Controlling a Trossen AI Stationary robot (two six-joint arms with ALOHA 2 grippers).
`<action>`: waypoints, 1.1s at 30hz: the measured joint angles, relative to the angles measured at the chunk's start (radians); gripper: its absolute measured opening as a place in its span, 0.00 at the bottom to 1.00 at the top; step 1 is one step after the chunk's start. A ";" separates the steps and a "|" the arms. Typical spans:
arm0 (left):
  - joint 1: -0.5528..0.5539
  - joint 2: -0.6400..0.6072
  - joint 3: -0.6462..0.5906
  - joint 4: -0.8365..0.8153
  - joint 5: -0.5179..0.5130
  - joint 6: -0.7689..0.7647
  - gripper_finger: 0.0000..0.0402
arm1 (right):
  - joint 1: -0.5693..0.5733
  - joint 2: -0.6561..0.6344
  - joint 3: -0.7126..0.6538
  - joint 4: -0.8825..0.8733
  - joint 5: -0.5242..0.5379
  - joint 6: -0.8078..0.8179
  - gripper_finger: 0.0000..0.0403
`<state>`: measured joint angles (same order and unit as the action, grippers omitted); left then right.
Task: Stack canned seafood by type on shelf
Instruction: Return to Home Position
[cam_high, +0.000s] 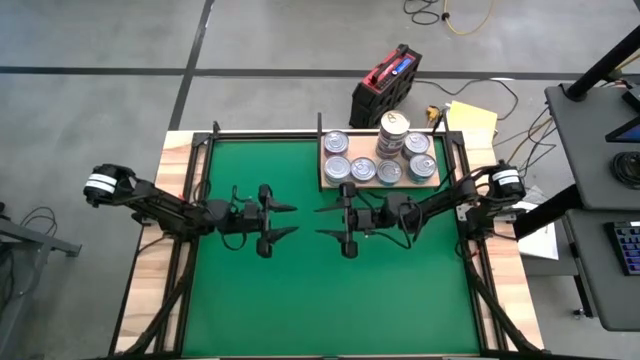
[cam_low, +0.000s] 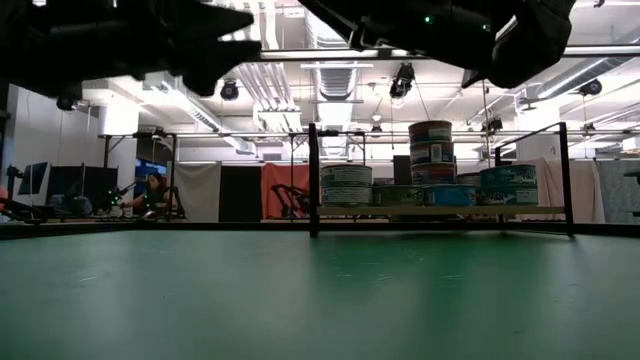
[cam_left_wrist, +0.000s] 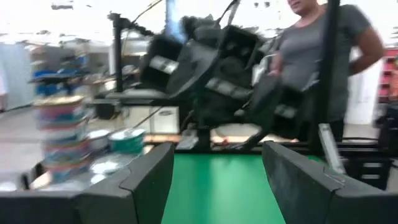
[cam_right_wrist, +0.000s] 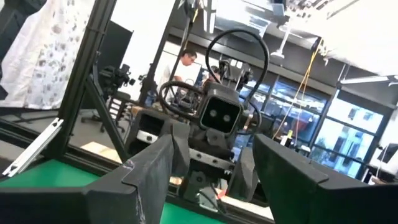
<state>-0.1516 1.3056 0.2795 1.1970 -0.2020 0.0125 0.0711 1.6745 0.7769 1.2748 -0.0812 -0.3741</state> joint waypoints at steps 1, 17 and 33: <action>0.000 0.000 0.011 -0.001 0.017 0.007 0.57 | 0.000 -0.003 0.000 -0.003 0.000 -0.003 0.53; 0.001 -0.017 0.122 -0.107 0.028 0.120 0.57 | 0.000 -0.186 -0.081 -0.094 0.040 -0.079 0.50; 0.001 -0.247 0.096 -0.371 0.001 0.135 0.57 | -0.006 -0.515 -0.388 -0.088 0.160 -0.040 0.50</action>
<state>-0.1505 1.0587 0.3752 0.8263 -0.2009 0.1478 0.0647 1.1591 0.3885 1.1866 0.0792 -0.4141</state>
